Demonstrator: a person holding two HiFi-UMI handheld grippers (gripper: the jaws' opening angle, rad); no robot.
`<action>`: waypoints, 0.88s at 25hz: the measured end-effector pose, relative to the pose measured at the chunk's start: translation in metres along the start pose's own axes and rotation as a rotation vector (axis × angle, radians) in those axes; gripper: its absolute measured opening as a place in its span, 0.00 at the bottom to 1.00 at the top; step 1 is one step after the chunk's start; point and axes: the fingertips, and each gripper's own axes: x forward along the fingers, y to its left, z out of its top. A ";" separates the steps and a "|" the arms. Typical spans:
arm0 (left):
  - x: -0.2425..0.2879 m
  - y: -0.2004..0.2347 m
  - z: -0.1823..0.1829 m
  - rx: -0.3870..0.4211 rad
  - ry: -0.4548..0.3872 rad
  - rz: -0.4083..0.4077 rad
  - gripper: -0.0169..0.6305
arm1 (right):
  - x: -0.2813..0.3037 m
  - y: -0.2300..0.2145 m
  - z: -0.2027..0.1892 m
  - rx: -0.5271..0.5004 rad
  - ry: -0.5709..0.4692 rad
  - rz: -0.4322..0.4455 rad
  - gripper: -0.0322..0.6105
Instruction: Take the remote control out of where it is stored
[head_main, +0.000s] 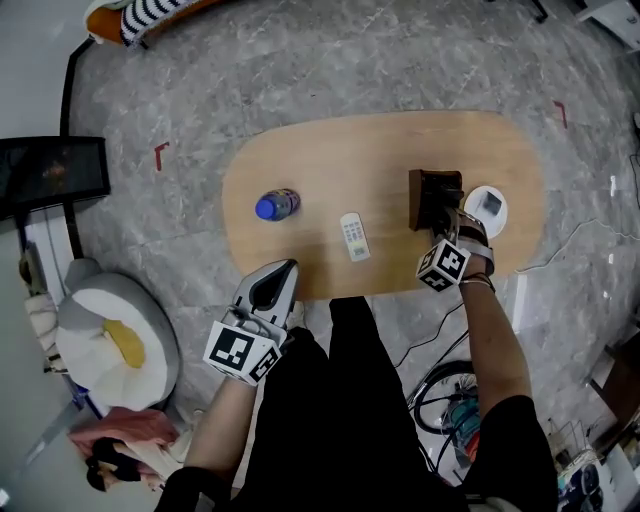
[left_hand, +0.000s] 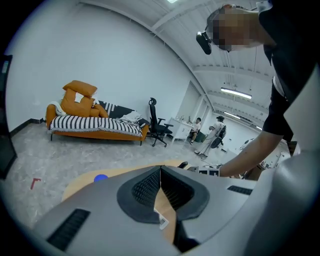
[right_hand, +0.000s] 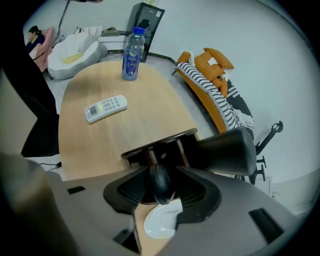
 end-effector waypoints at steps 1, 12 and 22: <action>-0.001 0.000 -0.001 0.000 0.003 -0.002 0.04 | 0.000 -0.001 0.000 -0.006 0.011 -0.005 0.32; -0.023 -0.004 -0.001 0.010 -0.024 -0.041 0.04 | -0.045 -0.010 0.012 0.027 0.005 -0.120 0.22; -0.069 -0.009 -0.003 0.052 -0.033 -0.087 0.04 | -0.108 0.003 0.032 0.095 -0.018 -0.227 0.21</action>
